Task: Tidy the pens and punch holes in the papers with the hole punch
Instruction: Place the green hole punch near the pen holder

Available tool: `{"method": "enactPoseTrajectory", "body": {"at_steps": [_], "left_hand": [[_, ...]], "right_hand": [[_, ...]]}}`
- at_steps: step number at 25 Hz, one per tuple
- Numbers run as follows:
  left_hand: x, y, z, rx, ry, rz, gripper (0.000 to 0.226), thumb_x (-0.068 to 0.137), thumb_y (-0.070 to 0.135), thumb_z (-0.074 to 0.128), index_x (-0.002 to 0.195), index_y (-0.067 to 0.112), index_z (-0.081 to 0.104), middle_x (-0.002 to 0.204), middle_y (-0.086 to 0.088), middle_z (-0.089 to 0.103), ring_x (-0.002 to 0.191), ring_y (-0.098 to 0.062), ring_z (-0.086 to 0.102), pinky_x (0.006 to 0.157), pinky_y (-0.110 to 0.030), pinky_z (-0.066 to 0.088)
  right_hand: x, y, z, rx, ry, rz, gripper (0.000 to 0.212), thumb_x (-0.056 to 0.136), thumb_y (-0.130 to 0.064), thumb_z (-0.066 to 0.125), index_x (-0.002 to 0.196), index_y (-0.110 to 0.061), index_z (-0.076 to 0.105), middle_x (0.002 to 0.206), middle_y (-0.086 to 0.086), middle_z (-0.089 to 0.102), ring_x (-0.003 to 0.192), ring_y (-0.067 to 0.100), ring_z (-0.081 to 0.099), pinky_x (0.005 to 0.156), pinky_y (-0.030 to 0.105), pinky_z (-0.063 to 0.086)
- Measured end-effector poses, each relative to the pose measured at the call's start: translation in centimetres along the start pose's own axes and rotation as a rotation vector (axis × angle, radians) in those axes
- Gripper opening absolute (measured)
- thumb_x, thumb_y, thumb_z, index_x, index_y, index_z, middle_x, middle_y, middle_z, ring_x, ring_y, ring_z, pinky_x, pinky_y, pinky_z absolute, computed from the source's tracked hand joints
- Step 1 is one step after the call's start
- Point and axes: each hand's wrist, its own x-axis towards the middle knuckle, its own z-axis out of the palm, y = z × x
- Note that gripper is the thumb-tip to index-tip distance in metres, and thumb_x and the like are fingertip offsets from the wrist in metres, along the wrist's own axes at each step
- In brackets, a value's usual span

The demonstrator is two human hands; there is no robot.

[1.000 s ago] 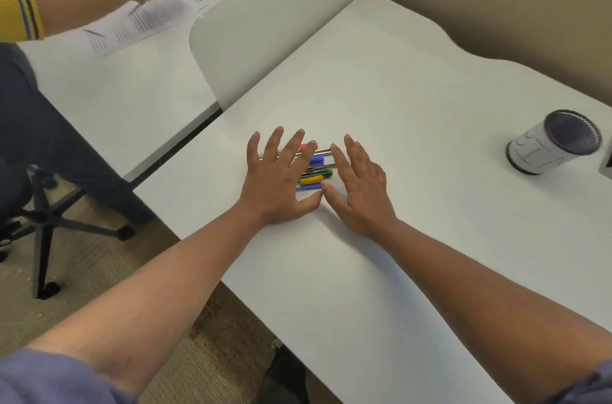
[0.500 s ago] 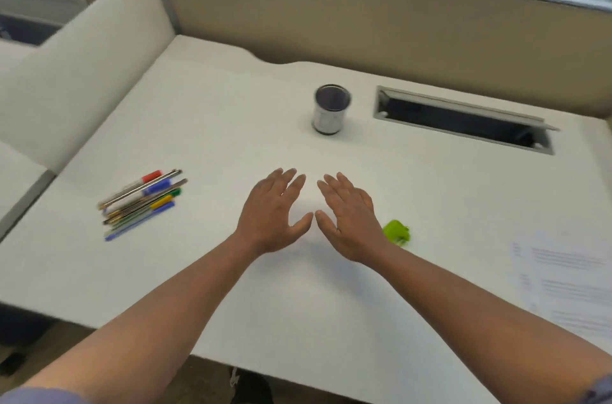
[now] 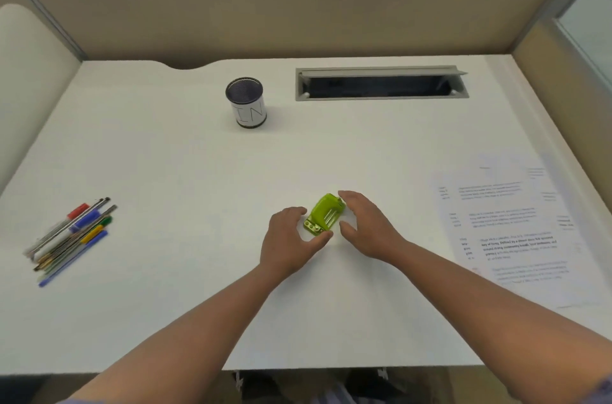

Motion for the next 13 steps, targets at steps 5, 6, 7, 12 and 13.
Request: {"method": "enactPoseTrajectory", "body": {"at_steps": [5, 6, 7, 12, 13], "left_hand": [[0.7, 1.8, 1.8, -0.053, 0.080, -0.023, 0.051, 0.065, 0.060, 0.081, 0.100, 0.027, 0.064, 0.098, 0.014, 0.060, 0.100, -0.015, 0.055, 0.082, -0.029, 0.047], [1.1, 2.0, 1.8, -0.051, 0.076, -0.035, 0.045, 0.066, 0.056, 0.082, 0.094, 0.026, 0.063, 0.092, 0.012, 0.061, 0.093, -0.016, 0.057, 0.076, -0.031, 0.049], [1.4, 2.2, 1.8, -0.044, 0.066, -0.045, 0.040, 0.067, 0.052, 0.082, 0.091, 0.027, 0.062, 0.089, 0.011, 0.060, 0.088, -0.016, 0.057, 0.071, -0.030, 0.048], [2.9, 2.0, 0.9, -0.033, -0.002, -0.017, 0.032, 0.069, 0.044, 0.080, 0.087, 0.026, 0.061, 0.082, 0.012, 0.059, 0.079, -0.013, 0.057, 0.063, -0.025, 0.045], [3.5, 2.1, 0.4, -0.036, -0.012, 0.004, 0.032, 0.069, 0.043, 0.080, 0.089, 0.025, 0.062, 0.084, 0.011, 0.061, 0.080, -0.014, 0.058, 0.066, -0.028, 0.048]], "right_hand": [[0.6, 1.5, 0.6, 0.061, 0.010, 0.067, 0.064, 0.094, -0.018, 0.065, 0.152, -0.009, 0.039, 0.155, 0.009, 0.044, 0.143, 0.024, 0.039, 0.112, 0.021, 0.023], [0.9, 1.6, 0.6, 0.066, 0.018, 0.063, 0.064, 0.093, -0.017, 0.066, 0.151, -0.008, 0.041, 0.153, 0.011, 0.047, 0.141, 0.025, 0.042, 0.111, 0.022, 0.024], [1.2, 1.6, 0.7, 0.071, 0.027, 0.055, 0.062, 0.092, -0.016, 0.067, 0.149, -0.007, 0.044, 0.150, 0.012, 0.050, 0.138, 0.026, 0.044, 0.109, 0.022, 0.026], [2.3, 1.5, 1.1, 0.115, 0.151, -0.016, 0.047, 0.085, -0.008, 0.073, 0.131, -0.007, 0.062, 0.126, 0.010, 0.066, 0.117, 0.026, 0.060, 0.098, 0.026, 0.041], [2.6, 1.4, 0.9, 0.123, 0.175, -0.019, 0.045, 0.085, -0.009, 0.073, 0.129, -0.008, 0.063, 0.125, 0.009, 0.066, 0.115, 0.025, 0.060, 0.097, 0.029, 0.044]]}}
